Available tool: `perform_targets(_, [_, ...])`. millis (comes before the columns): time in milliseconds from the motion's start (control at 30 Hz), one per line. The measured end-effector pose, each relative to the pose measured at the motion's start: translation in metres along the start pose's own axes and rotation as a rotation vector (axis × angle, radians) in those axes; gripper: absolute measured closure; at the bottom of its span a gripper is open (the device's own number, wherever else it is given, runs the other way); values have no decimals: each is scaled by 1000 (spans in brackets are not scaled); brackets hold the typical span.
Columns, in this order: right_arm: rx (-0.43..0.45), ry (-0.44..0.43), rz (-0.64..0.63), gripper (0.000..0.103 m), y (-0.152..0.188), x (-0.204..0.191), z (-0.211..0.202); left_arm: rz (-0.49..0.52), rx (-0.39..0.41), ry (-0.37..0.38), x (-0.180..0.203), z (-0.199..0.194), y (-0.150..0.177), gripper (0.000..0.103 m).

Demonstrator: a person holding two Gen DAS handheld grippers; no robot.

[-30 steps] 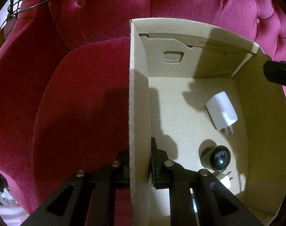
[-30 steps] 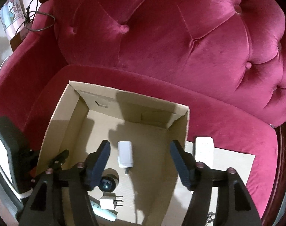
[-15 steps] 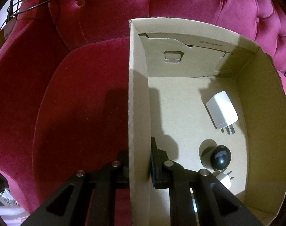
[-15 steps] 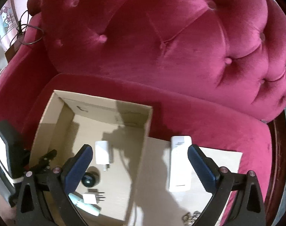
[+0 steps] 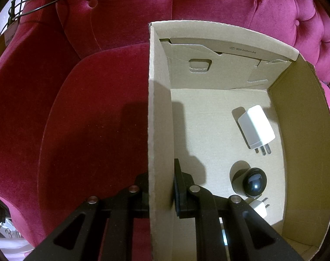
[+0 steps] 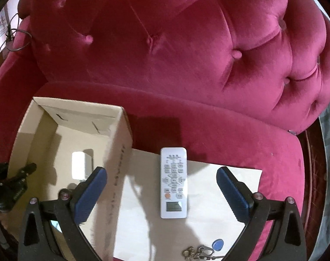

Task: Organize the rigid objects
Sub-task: 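Move the right gripper out of the box toward the white remote control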

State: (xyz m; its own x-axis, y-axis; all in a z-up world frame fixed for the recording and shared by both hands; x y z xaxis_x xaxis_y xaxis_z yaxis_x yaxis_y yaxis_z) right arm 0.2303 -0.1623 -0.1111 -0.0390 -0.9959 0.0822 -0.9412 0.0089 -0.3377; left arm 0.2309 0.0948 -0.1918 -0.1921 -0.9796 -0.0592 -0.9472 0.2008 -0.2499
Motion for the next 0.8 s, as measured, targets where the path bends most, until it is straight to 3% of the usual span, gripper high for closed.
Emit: perform_targets(800, [-93, -29, 71, 0, 33, 39, 100, 4, -1, -9, 5, 0, -1, 89])
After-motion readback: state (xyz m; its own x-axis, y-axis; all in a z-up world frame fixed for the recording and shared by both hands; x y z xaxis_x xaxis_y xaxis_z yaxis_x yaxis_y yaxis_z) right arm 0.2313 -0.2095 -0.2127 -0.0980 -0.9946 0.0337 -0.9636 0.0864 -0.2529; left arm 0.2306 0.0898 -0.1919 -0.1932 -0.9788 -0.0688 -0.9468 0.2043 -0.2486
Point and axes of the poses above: each gripper's, at about its wrist camera, not at the fingertips, and z roughly the way its jaws point, x to its right, y to its underside, the point moved 1 cm from there along z, roughly the way its jaws point, and after that the axes turned 6 degrees about -x, right-handed, at the moved point
